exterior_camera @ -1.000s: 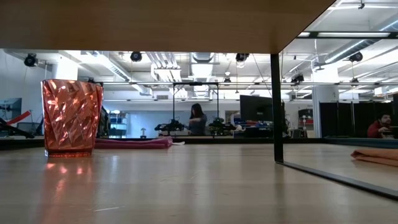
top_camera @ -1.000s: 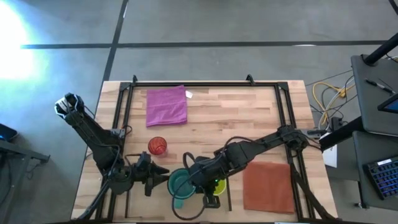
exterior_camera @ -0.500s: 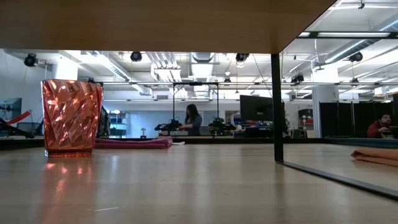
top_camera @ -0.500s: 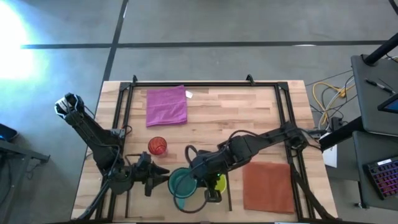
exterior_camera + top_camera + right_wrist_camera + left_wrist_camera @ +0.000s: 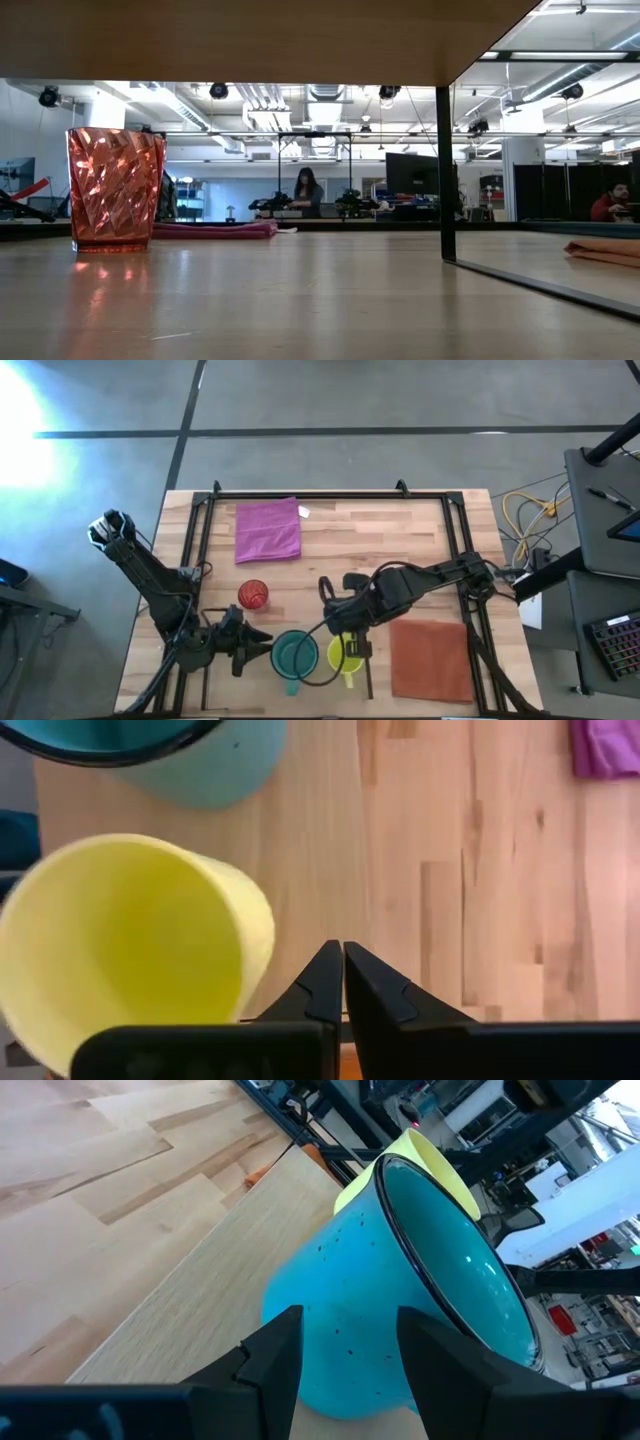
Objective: Stack small to large cups/mugs on shelf
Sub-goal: Adjust the mugs on the shelf
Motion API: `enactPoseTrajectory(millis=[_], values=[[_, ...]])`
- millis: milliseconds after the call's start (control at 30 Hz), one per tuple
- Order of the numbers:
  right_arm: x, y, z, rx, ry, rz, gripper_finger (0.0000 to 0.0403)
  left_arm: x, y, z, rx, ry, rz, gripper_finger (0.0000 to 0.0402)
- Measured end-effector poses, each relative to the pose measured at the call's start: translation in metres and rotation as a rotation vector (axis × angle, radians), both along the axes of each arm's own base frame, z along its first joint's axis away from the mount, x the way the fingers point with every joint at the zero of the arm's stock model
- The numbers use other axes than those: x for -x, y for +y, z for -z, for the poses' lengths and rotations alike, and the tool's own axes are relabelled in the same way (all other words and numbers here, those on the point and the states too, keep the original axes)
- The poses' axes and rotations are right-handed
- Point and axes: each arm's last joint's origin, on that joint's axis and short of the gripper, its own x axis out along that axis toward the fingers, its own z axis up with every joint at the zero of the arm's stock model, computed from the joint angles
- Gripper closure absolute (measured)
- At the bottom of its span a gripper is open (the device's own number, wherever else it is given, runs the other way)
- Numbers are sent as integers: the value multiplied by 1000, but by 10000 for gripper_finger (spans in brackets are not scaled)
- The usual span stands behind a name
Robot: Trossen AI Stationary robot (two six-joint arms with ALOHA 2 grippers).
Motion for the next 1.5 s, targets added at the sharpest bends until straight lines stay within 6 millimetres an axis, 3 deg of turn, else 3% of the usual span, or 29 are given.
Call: enactPoseTrajectory(millis=[267,833,1033,1300,1500], values=[[4,-2,2,-3,50,21,394,0,0,0,0,0,0,251],[8,14,5,-90,95,-39,394,0,0,0,-3,0,-2,251],[7,8,3,4,46,-10,394,0,0,0,-3,0,-3,251],[-17,-18,-2,-49,-86,25,394,0,0,0,-4,1,-3,251],[-36,-27,3,-135,-149,13,394,0,0,0,1,1,5,251]])
